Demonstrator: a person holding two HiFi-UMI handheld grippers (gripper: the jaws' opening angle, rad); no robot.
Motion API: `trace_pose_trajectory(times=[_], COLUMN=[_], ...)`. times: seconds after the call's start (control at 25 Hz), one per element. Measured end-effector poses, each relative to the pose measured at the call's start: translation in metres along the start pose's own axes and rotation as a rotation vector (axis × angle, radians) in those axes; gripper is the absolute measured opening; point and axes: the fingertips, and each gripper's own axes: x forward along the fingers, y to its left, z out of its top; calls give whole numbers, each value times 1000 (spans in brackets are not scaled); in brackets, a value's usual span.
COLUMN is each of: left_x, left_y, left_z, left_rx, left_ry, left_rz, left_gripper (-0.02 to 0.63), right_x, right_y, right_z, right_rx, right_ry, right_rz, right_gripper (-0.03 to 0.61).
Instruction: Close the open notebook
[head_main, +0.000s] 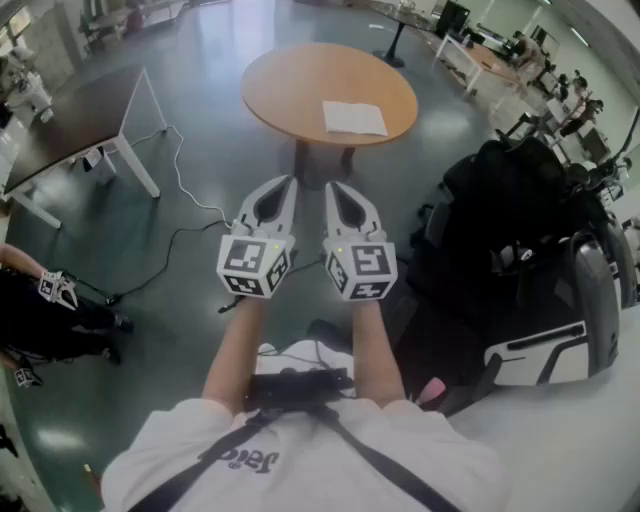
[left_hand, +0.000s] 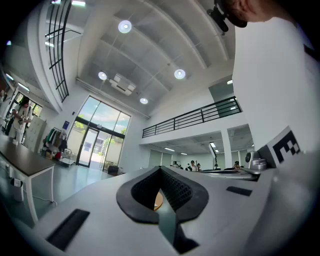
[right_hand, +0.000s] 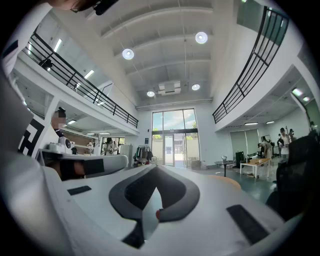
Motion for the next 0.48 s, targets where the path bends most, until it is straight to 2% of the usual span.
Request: trace_pose_trajectory(times=[0.28,0.48], left_x=[0,33], left_y=[6,9], left_z=[-13,-32], left_rx=[-17,-20], left_ry=[24,44], left_rz=[5,26], left_gripper=[14,14], right_x=[4,23], right_y=[3,-26], right_z=[-12,-26], right_rx=[28,112], right_ry=[7,4], right_rz=[8,31], right_gripper=[18,18])
